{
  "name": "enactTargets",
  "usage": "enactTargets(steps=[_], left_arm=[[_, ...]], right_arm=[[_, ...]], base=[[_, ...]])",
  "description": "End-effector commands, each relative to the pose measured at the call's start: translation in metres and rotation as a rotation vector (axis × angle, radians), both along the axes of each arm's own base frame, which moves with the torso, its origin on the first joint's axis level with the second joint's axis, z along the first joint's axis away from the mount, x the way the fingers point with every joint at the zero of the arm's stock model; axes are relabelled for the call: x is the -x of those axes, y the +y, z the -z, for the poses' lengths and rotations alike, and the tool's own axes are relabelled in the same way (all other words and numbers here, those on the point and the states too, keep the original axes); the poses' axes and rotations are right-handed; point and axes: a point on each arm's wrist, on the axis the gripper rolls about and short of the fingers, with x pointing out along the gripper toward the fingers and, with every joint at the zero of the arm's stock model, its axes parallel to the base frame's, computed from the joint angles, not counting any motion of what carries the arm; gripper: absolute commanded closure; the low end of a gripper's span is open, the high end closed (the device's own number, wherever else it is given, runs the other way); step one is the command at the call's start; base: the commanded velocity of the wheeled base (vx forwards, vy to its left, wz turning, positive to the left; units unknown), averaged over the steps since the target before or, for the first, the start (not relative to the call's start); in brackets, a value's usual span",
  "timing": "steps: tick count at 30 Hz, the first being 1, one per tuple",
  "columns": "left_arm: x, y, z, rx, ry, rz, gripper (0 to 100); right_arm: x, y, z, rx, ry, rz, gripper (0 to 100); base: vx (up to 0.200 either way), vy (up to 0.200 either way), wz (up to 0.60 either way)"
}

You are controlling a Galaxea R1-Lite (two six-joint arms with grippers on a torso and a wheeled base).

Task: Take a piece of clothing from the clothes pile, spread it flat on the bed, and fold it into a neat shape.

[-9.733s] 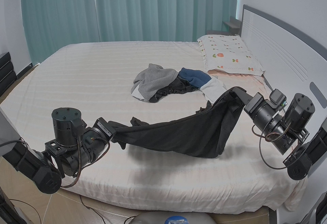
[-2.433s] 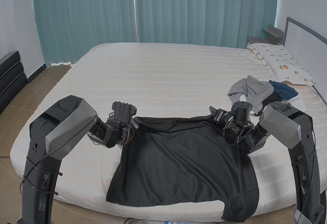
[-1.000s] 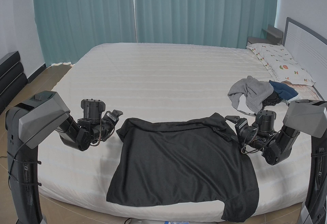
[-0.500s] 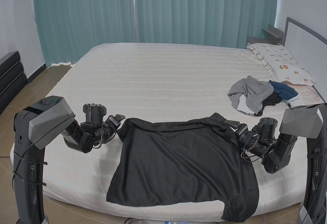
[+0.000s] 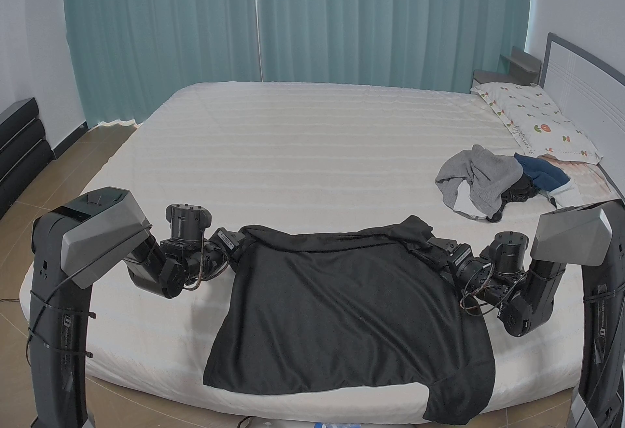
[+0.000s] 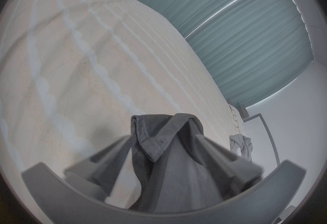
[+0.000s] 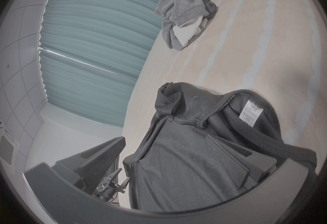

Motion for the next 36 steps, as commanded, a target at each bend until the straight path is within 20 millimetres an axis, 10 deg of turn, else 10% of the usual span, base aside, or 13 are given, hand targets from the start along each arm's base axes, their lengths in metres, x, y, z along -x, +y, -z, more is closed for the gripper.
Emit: enactTargets(steps=[1, 12, 32, 33, 36], left_arm=[[-0.004, -0.003, 0.008, -0.024, 0.002, 0.007, 100], [-0.055, 0.013, 0.002, 0.016, -0.319, -0.297, 100], [-0.06, 0.013, 0.012, 0.003, -0.378, -0.292, 100], [-0.059, 0.013, 0.012, 0.001, -0.372, -0.292, 0], [-0.056, 0.011, 0.014, -0.003, -0.361, -0.284, 0]], right_arm=[[0.0, 0.0, 0.001, 0.001, 0.002, -0.001, 0], [0.0, 0.001, 0.003, 0.002, -0.003, -0.002, 0], [0.002, 0.004, 0.007, 0.014, -0.008, -0.013, 0], [0.002, 0.004, 0.007, 0.02, -0.008, -0.009, 0], [0.003, 0.005, 0.01, 0.029, -0.001, -0.005, 0]], base=[[0.0, 0.0, 0.0], [0.0, 0.0, 0.0], [0.0, 0.0, 0.0], [0.0, 0.0, 0.0], [0.0, 0.0, 0.0]])
